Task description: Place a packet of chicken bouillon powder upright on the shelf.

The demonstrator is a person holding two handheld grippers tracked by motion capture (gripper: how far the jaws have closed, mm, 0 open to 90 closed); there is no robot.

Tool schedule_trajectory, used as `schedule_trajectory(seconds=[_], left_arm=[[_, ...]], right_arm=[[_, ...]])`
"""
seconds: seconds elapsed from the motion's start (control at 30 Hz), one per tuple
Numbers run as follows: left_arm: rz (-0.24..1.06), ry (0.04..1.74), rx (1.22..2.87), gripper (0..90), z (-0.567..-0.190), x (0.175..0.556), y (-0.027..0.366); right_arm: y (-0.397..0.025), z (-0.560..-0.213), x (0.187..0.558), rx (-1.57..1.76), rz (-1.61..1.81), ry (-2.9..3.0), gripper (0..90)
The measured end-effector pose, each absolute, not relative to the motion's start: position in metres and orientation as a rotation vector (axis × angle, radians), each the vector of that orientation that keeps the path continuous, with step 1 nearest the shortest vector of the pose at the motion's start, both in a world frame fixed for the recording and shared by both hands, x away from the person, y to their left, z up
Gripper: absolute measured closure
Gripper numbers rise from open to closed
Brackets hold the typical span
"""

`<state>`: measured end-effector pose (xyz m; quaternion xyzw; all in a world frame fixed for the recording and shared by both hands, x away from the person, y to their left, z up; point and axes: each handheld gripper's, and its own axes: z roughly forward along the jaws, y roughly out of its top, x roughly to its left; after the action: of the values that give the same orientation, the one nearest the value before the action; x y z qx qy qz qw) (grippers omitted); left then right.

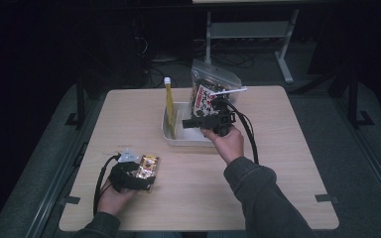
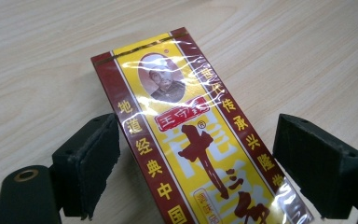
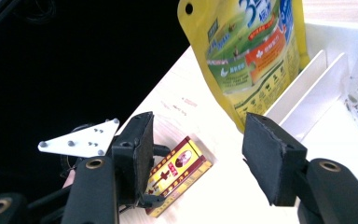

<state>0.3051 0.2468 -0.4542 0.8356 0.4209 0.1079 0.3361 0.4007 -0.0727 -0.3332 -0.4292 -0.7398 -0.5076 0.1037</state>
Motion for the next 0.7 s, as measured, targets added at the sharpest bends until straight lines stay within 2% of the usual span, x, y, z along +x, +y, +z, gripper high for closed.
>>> schedule_trajectory(seconds=[0.37, 0.7], left_arm=[[0.271, 1.109, 2.217, 15.5, -0.457, 0.307, 0.242], [0.249, 1.081, 2.257, 28.3, -0.458, 0.305, 0.236]], right_arm=[[-0.077, -0.346, 0.395, -1.257, -1.456, -2.195, 41.0], [-0.077, -0.36, 0.388, -1.229, -1.405, -2.211, 39.3]])
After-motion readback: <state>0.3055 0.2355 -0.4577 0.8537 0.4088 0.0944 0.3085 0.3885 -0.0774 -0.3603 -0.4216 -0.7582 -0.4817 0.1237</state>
